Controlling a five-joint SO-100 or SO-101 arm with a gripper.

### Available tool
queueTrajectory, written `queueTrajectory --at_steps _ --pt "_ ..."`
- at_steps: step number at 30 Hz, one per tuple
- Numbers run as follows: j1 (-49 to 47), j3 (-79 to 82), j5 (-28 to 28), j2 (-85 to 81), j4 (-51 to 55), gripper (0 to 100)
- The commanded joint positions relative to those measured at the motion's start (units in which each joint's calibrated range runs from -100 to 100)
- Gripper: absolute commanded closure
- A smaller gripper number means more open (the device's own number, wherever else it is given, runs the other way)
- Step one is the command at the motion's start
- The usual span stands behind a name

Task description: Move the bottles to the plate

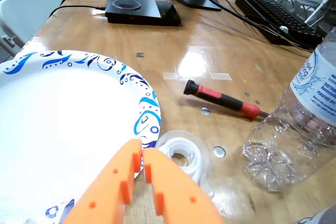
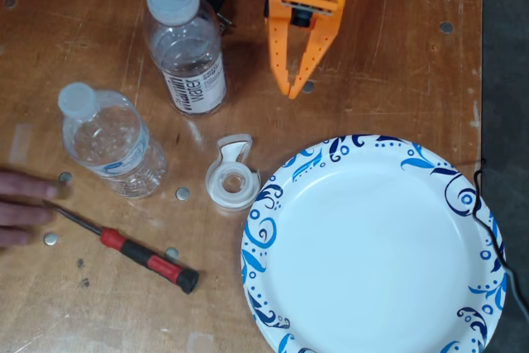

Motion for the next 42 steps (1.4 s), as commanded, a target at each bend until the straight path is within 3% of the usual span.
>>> queueTrajectory --at_steps 1,27,42 --pt "0.11 0.36 0.06 -0.58 -1.07 99" --pt "-0.54 -0.63 0.17 -0.58 -1.15 99" --pt "-0.54 -0.63 4.13 -0.58 -20.74 98"
